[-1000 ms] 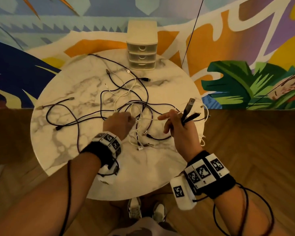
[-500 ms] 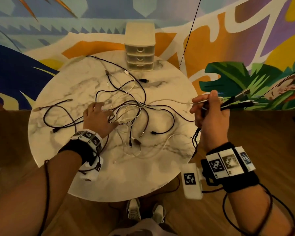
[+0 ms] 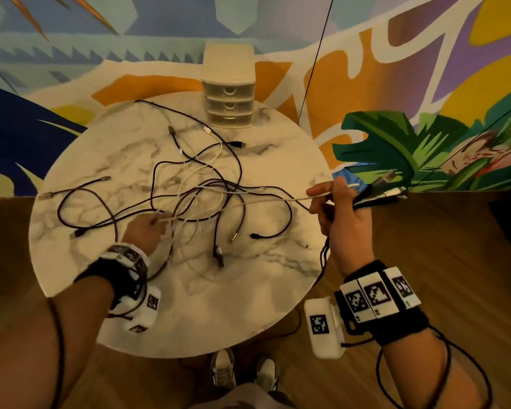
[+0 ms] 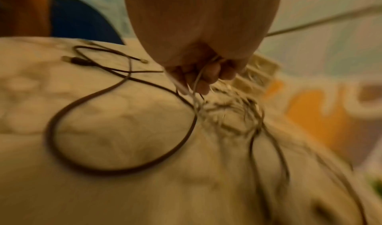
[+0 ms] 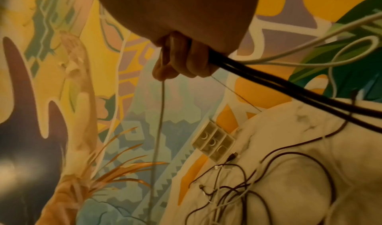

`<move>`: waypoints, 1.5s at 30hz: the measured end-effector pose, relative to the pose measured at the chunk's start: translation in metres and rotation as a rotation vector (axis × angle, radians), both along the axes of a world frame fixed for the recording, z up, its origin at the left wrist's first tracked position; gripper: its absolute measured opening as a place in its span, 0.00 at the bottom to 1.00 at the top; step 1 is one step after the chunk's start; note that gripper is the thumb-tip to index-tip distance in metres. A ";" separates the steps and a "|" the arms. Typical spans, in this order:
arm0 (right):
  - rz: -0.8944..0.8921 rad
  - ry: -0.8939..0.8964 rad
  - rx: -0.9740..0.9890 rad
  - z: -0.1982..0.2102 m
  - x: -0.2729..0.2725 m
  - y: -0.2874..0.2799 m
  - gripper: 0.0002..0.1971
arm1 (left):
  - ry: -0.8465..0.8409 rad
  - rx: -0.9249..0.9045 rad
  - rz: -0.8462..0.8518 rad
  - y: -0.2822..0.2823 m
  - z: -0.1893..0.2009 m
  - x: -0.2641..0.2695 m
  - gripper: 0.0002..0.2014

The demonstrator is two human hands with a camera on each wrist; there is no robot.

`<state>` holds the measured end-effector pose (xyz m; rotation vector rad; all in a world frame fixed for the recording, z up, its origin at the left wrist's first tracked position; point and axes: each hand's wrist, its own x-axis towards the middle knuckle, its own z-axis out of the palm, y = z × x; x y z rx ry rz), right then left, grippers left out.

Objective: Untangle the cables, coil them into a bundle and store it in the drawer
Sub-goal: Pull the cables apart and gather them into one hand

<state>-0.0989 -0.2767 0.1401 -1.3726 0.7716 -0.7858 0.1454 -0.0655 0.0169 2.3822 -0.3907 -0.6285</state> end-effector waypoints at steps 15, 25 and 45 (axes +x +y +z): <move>0.308 0.234 0.155 -0.044 0.024 0.044 0.22 | -0.298 -0.197 -0.481 -0.071 0.103 -0.091 0.11; 0.347 0.251 0.198 -0.023 0.048 0.028 0.22 | -0.132 -0.158 -0.429 -0.036 0.036 -0.110 0.17; -0.124 -0.194 0.139 0.036 0.034 -0.007 0.18 | -0.466 -0.027 -0.402 -0.032 -0.005 -0.019 0.17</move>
